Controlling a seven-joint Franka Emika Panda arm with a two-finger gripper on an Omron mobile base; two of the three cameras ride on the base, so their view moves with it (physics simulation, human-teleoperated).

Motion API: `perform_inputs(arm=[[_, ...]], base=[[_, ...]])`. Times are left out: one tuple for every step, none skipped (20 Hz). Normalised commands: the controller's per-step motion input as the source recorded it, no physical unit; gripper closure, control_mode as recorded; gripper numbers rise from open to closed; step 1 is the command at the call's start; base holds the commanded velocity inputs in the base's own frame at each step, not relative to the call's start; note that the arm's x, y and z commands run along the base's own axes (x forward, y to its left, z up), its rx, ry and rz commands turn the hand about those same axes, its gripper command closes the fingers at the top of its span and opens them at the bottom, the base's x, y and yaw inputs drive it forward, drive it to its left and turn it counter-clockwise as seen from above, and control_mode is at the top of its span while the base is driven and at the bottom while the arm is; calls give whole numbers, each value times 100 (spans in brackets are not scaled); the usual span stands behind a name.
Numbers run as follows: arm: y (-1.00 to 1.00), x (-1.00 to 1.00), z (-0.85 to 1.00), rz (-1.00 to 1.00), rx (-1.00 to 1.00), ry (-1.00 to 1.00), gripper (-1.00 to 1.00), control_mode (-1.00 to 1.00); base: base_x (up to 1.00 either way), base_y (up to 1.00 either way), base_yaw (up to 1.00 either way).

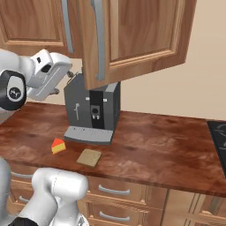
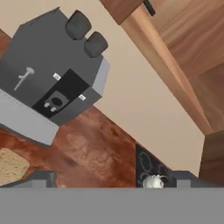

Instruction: Pick the pan from the cabinet and place it on the stove. Then turn on the stove burner for the pan.

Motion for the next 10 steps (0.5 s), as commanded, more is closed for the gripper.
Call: perform_inputs(arm=[[-36,43,0,-6,-10,0,-100,-100],[-28,44,0,-6,-10,1,-100,-100],[-30,47,0,-6,-9,1,-100,-100],[-39,38,0,-5,-8,0,-100,-100],[-42,34,0,-5,-8,0,-100,-100],[-35,32,0,-5,-9,0,-100,-100],[-39,35,0,-5,-8,0,-100,-100],[-44,33,0,-4,-8,0,-100,-100],[-47,29,0,-4,-8,0,-100,-100],[-38,30,0,-5,-8,0,-100,-100]], base=[[0,0,0],[0,0,0],[0,0,0],[0,0,0],[0,0,0],[0,0,0],[0,0,0],[0,0,0],[0,0,0],[0,0,0]])
